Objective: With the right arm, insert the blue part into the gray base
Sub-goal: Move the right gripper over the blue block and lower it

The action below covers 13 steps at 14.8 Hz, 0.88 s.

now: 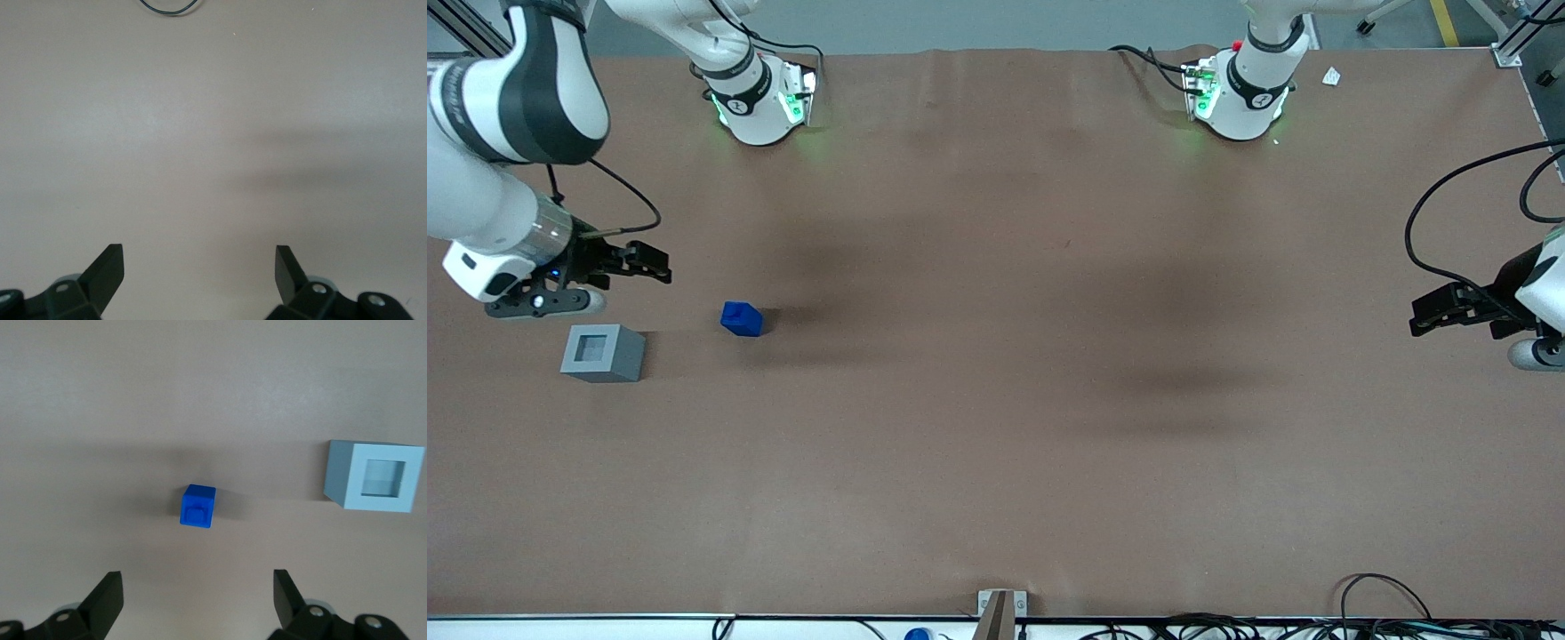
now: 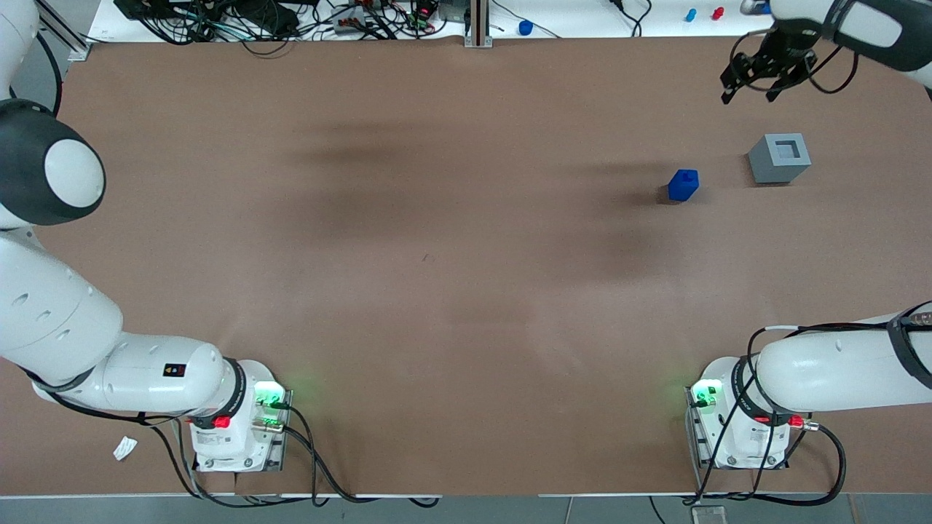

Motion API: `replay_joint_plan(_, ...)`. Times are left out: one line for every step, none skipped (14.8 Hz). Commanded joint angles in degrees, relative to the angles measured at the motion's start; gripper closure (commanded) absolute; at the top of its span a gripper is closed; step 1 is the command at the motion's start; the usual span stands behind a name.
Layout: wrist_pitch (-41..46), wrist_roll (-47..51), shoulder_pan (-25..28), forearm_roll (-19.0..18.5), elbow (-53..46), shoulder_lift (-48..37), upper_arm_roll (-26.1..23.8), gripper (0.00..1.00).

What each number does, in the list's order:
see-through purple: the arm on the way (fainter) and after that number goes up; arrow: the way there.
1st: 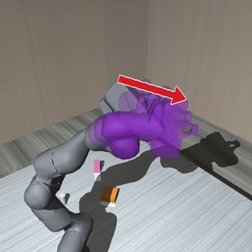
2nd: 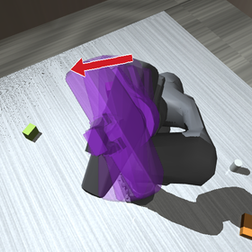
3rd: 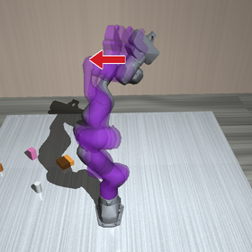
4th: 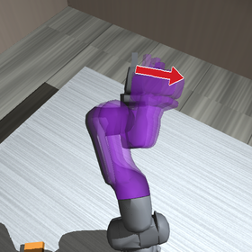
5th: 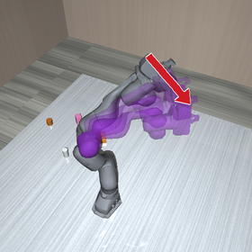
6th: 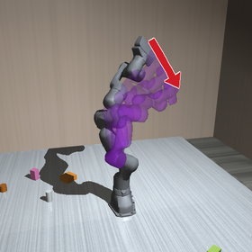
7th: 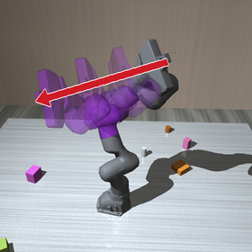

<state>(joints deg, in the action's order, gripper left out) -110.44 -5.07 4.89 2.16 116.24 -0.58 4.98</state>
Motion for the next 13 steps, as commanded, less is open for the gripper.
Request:
replay_joint_plan(-6.61, 0.76, 0.65, 0.65, 6.18, -0.39, 0.38, 0.04)
replay_joint_plan(-8.02, 0.76, 0.65, 0.74, 7.15, 0.49, 0.38, 0.05)
replay_joint_plan(-9.17, 0.76, 0.65, 0.74, 7.94, 1.11, 0.38, 0.07)
replay_joint_plan(-10.05, 0.76, 0.99, 0.83, 8.56, 1.72, 0.38, 0.09)
replay_joint_plan(-10.50, 0.76, 1.35, 0.92, 8.74, 2.60, 0.38, 0.10)
replay_joint_plan(-10.67, 0.76, 1.52, 0.92, 8.74, 3.74, 0.38, 0.11)
replay_joint_plan(-11.20, 0.76, 1.44, 1.00, 8.74, 4.88, 0.29, 0.12)
replay_joint_plan(-11.99, 0.85, 1.44, 1.00, 8.83, 6.02, 0.29, 0.12)
replay_joint_plan(-12.34, 0.85, 1.52, 1.09, 8.91, 7.08, 0.29, 0.13)
replay_joint_plan(-12.95, 0.85, 1.53, 1.70, 8.91, 7.96, 0.29, 0.14)
replay_joint_plan(-13.40, 0.76, 1.87, 3.19, 8.91, 8.92, 0.29, 0.15)
replay_joint_plan(-13.66, 0.85, 2.05, 4.42, 8.91, 10.07, 0.38, 0.15)
replay_joint_plan(-14.10, 0.76, 2.40, 5.48, 8.91, 10.95, 0.38, 0.17)
